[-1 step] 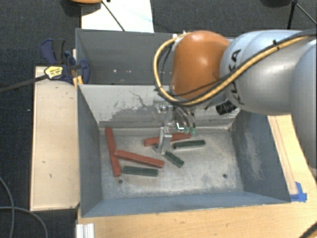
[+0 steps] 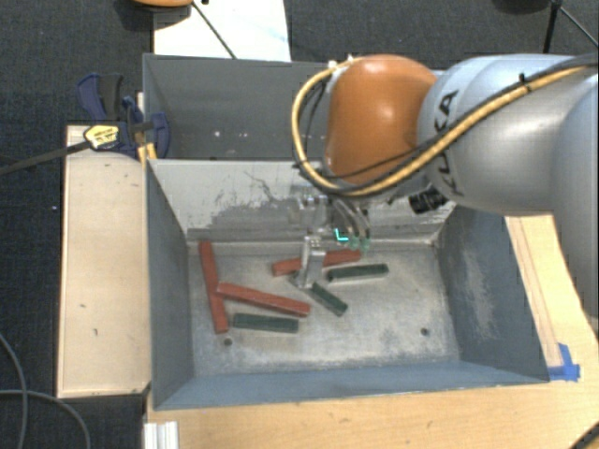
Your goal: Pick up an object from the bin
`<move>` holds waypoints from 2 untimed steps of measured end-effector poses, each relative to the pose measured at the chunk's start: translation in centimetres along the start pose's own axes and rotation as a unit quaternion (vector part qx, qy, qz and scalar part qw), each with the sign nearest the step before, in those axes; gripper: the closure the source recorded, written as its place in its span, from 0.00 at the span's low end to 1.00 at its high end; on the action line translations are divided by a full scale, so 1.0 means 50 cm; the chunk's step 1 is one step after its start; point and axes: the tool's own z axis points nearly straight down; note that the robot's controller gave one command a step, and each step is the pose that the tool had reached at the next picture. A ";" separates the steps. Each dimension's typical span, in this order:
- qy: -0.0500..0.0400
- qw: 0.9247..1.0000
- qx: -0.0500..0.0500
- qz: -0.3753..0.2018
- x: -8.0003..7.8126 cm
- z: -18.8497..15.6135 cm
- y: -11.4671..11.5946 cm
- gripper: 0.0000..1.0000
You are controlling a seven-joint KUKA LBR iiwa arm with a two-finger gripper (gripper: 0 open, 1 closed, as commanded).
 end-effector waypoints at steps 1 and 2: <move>-0.004 1.000 -0.001 0.000 0.029 0.083 -0.025 0.00; -0.002 1.000 0.000 0.014 -0.004 0.218 -0.025 0.00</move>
Offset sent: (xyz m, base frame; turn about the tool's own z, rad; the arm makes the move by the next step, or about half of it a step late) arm 0.0052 -0.0117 -0.1211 0.0348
